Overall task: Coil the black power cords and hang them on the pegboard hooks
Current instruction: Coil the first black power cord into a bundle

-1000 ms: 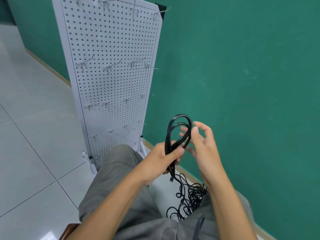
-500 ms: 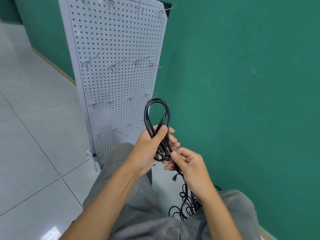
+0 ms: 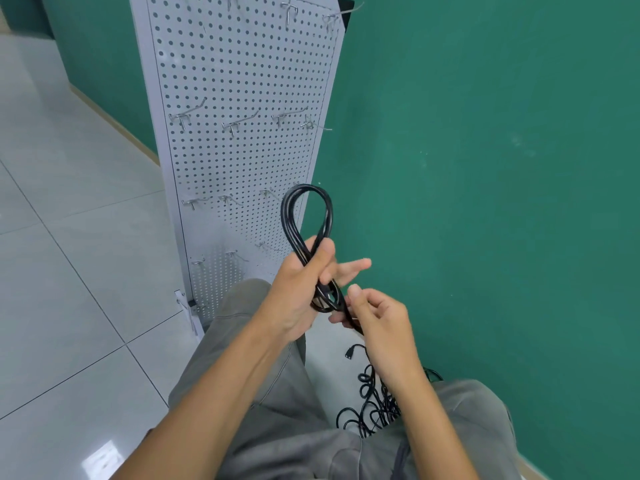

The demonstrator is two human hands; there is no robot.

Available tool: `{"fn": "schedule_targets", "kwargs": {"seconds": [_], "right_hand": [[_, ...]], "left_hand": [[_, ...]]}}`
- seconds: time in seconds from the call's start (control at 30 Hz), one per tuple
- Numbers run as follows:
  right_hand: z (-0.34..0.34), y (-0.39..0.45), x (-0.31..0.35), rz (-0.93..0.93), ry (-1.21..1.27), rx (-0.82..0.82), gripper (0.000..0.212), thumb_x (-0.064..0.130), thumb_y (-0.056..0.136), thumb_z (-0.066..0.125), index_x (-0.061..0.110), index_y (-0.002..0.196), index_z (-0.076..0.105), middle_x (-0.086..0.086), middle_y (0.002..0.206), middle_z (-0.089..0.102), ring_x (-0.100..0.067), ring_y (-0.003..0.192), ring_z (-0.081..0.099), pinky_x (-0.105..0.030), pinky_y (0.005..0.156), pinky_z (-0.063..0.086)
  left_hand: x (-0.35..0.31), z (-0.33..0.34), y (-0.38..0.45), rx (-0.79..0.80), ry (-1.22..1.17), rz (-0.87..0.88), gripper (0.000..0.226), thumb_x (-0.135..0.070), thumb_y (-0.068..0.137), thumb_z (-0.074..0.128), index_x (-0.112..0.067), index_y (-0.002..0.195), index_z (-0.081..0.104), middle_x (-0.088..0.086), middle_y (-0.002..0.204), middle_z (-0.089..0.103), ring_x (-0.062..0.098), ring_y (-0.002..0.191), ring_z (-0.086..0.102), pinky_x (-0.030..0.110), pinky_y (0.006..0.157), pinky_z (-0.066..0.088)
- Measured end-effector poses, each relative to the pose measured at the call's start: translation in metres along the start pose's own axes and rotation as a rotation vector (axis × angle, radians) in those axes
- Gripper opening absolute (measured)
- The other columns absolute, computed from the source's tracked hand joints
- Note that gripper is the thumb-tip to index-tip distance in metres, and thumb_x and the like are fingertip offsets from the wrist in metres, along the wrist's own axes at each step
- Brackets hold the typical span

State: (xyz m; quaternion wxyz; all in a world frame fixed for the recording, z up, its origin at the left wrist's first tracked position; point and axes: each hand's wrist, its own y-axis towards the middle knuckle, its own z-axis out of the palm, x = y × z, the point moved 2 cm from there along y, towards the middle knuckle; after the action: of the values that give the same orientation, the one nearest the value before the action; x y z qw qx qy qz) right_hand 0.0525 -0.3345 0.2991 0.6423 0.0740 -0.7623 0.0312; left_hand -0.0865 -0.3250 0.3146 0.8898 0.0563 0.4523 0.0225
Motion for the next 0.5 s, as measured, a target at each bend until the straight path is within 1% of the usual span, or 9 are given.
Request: {"fn": "schedule_targets", "kwargs": {"seconds": [0.03,0.1,0.13,0.17,0.2,0.27,0.33,0.43,0.5], "right_hand": [[0.000,-0.001,-0.005,-0.002,-0.046,0.046,0.036,0.035,0.104,0.051,0.008,0.089,0.071,-0.009,0.083,0.077,-0.014,0.083,0.072,-0.022,0.083,0.054],[0.002,-0.004,-0.018,0.010,-0.172,0.138,0.035,0.039,0.105,0.048,0.016,0.092,0.071,0.002,0.094,0.077,-0.008,0.096,0.070,-0.016,0.087,0.049],[0.002,-0.005,-0.026,0.021,-0.232,0.169,0.031,0.038,0.105,0.049,0.019,0.093,0.069,0.005,0.096,0.076,-0.005,0.099,0.068,-0.014,0.086,0.047],[0.002,-0.006,-0.032,0.032,-0.266,0.186,0.026,0.035,0.105,0.051,0.020,0.094,0.068,0.007,0.096,0.075,-0.003,0.098,0.067,-0.014,0.084,0.046],[0.002,-0.006,-0.036,0.046,-0.279,0.186,0.021,0.031,0.105,0.053,0.020,0.094,0.067,0.007,0.092,0.075,-0.001,0.093,0.067,-0.015,0.081,0.045],[0.001,-0.004,-0.038,0.058,-0.252,0.166,0.019,0.021,0.105,0.054,0.016,0.093,0.067,0.002,0.082,0.072,-0.005,0.076,0.062,-0.020,0.075,0.046],[0.002,-0.004,-0.032,0.043,-0.205,0.145,0.020,0.018,0.104,0.054,0.013,0.090,0.067,0.001,0.075,0.068,-0.006,0.067,0.054,-0.022,0.070,0.045],[0.000,-0.005,-0.018,-0.032,-0.223,0.106,0.023,0.018,0.103,0.058,0.015,0.081,0.066,0.006,0.072,0.066,-0.001,0.064,0.050,-0.018,0.065,0.039],[-0.002,-0.006,-0.008,-0.059,-0.241,0.119,0.017,0.016,0.102,0.060,0.017,0.087,0.068,0.012,0.072,0.063,-0.003,0.068,0.051,-0.019,0.067,0.041]], "left_hand": [[-0.003,-0.003,0.001,-0.028,-0.026,0.020,0.027,-0.035,0.096,0.053,-0.013,0.084,0.043,-0.004,0.058,0.032,0.033,0.102,0.075,0.043,0.096,0.059],[-0.008,-0.011,0.005,-0.089,-0.053,0.049,0.025,-0.036,0.095,0.054,-0.015,0.085,0.045,-0.005,0.056,0.032,0.023,0.076,0.075,0.038,0.082,0.060],[-0.011,-0.016,0.007,-0.123,-0.066,0.062,0.023,-0.036,0.095,0.055,-0.017,0.086,0.046,-0.006,0.056,0.033,0.017,0.062,0.067,0.034,0.073,0.059],[-0.015,-0.020,0.008,-0.159,-0.091,0.072,0.023,-0.037,0.095,0.056,-0.018,0.086,0.046,-0.007,0.056,0.033,0.012,0.052,0.056,0.030,0.063,0.055],[-0.018,-0.024,0.010,-0.197,-0.115,0.080,0.023,-0.037,0.096,0.056,-0.019,0.085,0.046,-0.007,0.056,0.033,0.009,0.047,0.045,0.026,0.056,0.050],[-0.024,-0.034,0.013,-0.278,-0.121,0.087,0.027,-0.037,0.103,0.050,-0.019,0.083,0.046,-0.008,0.056,0.032,0.008,0.045,0.035,0.023,0.048,0.043],[-0.025,-0.043,0.015,-0.360,-0.096,0.091,0.032,-0.039,0.108,0.044,-0.017,0.085,0.046,-0.007,0.056,0.033,0.008,0.045,0.035,0.023,0.046,0.041],[-0.022,-0.052,0.018,-0.479,-0.031,0.101,0.038,-0.043,0.109,0.041,-0.016,0.083,0.043,-0.007,0.055,0.034,0.009,0.044,0.037,0.025,0.046,0.039],[-0.015,-0.057,0.019,-0.524,0.098,0.101,0.045,-0.043,0.109,0.040,-0.016,0.074,0.041,-0.007,0.051,0.036,0.011,0.043,0.040,0.028,0.049,0.040]]}}
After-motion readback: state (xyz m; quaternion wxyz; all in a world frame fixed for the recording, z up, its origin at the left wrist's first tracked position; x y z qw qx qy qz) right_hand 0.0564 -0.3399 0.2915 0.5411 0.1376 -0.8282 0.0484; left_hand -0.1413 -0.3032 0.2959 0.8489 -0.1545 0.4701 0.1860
